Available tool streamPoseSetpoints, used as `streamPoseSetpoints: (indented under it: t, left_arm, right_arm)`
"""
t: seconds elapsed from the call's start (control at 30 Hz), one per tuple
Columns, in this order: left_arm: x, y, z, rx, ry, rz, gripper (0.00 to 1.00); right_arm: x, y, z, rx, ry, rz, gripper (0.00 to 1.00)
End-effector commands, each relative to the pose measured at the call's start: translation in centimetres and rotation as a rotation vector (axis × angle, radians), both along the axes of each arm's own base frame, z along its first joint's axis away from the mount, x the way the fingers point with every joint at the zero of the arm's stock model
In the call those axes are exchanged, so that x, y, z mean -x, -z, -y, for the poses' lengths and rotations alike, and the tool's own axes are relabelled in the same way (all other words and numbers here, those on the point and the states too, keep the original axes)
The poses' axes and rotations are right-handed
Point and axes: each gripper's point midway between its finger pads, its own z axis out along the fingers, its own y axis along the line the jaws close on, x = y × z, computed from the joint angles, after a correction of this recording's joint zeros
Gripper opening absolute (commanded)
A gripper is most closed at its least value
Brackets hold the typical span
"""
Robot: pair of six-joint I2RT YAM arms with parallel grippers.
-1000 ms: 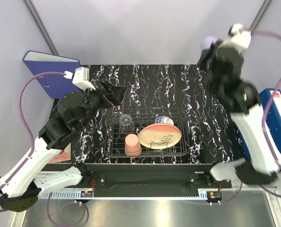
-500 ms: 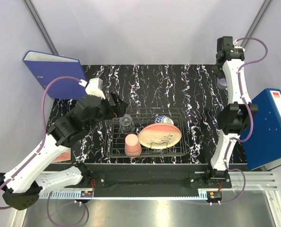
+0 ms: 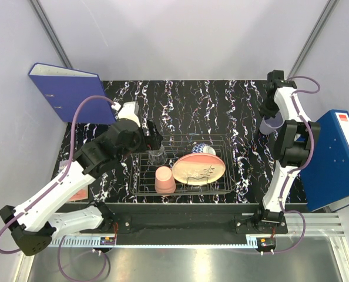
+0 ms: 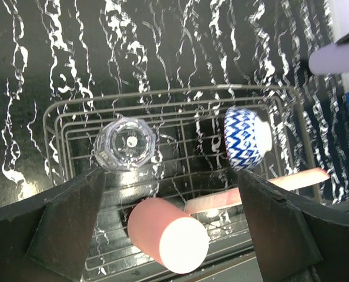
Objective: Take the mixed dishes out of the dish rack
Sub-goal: Place the cup at the center of the board, then pick up the cup from the dish rack.
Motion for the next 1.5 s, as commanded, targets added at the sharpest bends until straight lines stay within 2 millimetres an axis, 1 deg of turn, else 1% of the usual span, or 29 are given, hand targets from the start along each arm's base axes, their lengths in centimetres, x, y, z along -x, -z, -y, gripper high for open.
streamPoseSetpoints:
  t: [0.0, 0.1, 0.13, 0.23, 0.27, 0.33, 0.43, 0.53, 0.6, 0.63, 0.7, 0.73, 0.77, 0.8, 0.83, 0.9, 0.93, 0.97, 1.0, 1.03, 1.07, 1.1, 1.13, 1.17, 1.23, 1.27, 1.33, 1.37, 1.47]
  left_arm:
    - [-0.2, -0.4, 0.4, 0.013, 0.018, 0.018, 0.99]
    - [-0.4, -0.2, 0.5, 0.008, 0.014, 0.014, 0.99]
    - [-0.3, -0.2, 0.6, 0.008, 0.016, 0.012, 0.99]
    - [-0.5, 0.0, 0.8, 0.004, 0.02, 0.003, 0.99]
    - [-0.4, 0.0, 0.9, 0.006, 0.023, 0.001, 0.99]
    - [-0.5, 0.1, 0.8, 0.003, 0.019, 0.001, 0.99]
    - [-0.5, 0.0, 0.9, 0.001, 0.023, 0.003, 0.99]
    - [-0.6, -0.2, 0.7, -0.007, 0.018, 0.013, 0.99]
    - [-0.7, -0.4, 0.5, -0.014, 0.012, 0.021, 0.99]
    - [-0.7, -0.4, 0.4, -0.022, 0.015, 0.024, 0.99]
    - [-0.7, -0.2, 0.2, -0.034, 0.013, 0.024, 0.99]
    - [-0.7, 0.1, 0.2, -0.04, 0.013, 0.021, 0.99]
    - [-0.7, 0.6, 0.2, -0.05, 0.015, 0.012, 0.99]
    - [-0.7, 1.0, 0.3, -0.058, 0.02, 0.001, 0.99]
    - [-0.8, 1.8, 0.5, -0.074, 0.021, -0.016, 0.99]
    - [-0.5, 3.1, 1.0, -0.091, 0.047, -0.053, 0.99]
    - [-0.5, 3.7, 1.1, -0.1, 0.056, -0.073, 0.99]
    - [-0.4, 4.8, 1.5, -0.117, 0.067, -0.103, 0.99]
    - [-0.2, 5.4, 1.7, -0.125, 0.08, -0.124, 0.99]
    - [0.0, 5.9, 1.9, -0.136, 0.086, -0.134, 0.99]
    - [0.2, 6.9, 1.9, -0.161, 0.091, -0.151, 0.99]
    - [0.6, 7.1, 2.1, -0.182, 0.096, -0.144, 0.99]
    - [1.0, 7.5, 2.1, -0.199, 0.102, -0.145, 0.99]
    - [1.3, 8.0, 2.1, -0.216, 0.105, -0.146, 0.99]
    - [2.0, 8.4, 2.1, -0.238, 0.112, -0.134, 0.99]
    - [2.4, 9.0, 1.9, -0.247, 0.116, -0.14, 0.99]
    - [3.0, 8.9, 1.9, -0.238, 0.126, -0.131, 0.99]
    - [3.3, 9.2, 1.8, -0.241, 0.128, -0.134, 0.99]
    - [4.3, 9.2, 2.3, -0.231, 0.153, -0.129, 0.99]
  right_arm:
    - [-2.2, -0.3, -0.1, -0.02, -0.008, 0.095, 0.0]
    - [-2.5, -0.1, 0.2, -0.023, -0.007, 0.096, 0.0]
    - [-2.5, 0.1, 0.3, -0.024, -0.003, 0.092, 0.04]
    - [-2.4, 0.4, 0.5, -0.036, 0.0, 0.086, 0.4]
    - [-2.3, 0.0, 0.5, -0.034, -0.005, 0.092, 0.55]
    - [-2.3, -0.7, 0.6, -0.029, -0.004, 0.108, 0.66]
    - [-2.7, -3.2, 0.4, -0.033, -0.007, 0.178, 0.83]
    - [-3.2, -7.0, -0.3, -0.058, -0.017, 0.277, 0.96]
    - [-3.7, -11.3, -0.8, -0.078, -0.018, 0.397, 1.0]
    - [-3.5, -14.2, -1.6, -0.11, -0.036, 0.471, 1.0]
    - [-3.4, -17.9, -2.8, -0.162, -0.046, 0.571, 1.0]
    - [-2.8, -20.7, -3.7, -0.195, -0.06, 0.635, 1.0]
    - [-2.4, -22.6, -4.0, -0.194, -0.068, 0.679, 1.0]
    - [-2.0, -23.9, -5.5, -0.216, -0.107, 0.705, 1.0]
    - [-0.8, -26.4, -6.3, -0.211, -0.134, 0.758, 1.0]
    - [0.7, -28.4, -8.3, -0.202, -0.188, 0.797, 1.0]
    - [2.6, -30.4, -10.6, -0.19, -0.25, 0.841, 0.99]
    - [3.6, -29.9, -11.8, -0.191, -0.279, 0.832, 1.0]
    - [4.3, -30.5, -13.0, -0.195, -0.309, 0.861, 1.0]
    - [6.7, -32.3, -14.1, -0.209, -0.346, 0.922, 1.0]
    - [7.6, -29.9, -15.8, -0.237, -0.389, 0.879, 1.0]
    - [8.3, -30.0, -16.5, -0.252, -0.411, 0.909, 1.0]
    - [10.2, -30.9, -16.7, -0.279, -0.426, 0.954, 1.0]
    - [10.8, -28.3, -17.3, -0.304, -0.451, 0.905, 1.0]
    - [12.8, -28.3, -17.5, -0.323, -0.477, 0.934, 1.0]
    - [13.3, -26.8, -17.7, -0.333, -0.485, 0.903, 1.0]
    - [14.9, -26.9, -17.9, -0.347, -0.505, 0.925, 1.0]
    - [15.4, -26.1, -18.0, -0.353, -0.511, 0.91, 1.0]
    - [16.9, -25.5, -18.2, -0.37, -0.526, 0.913, 1.0]
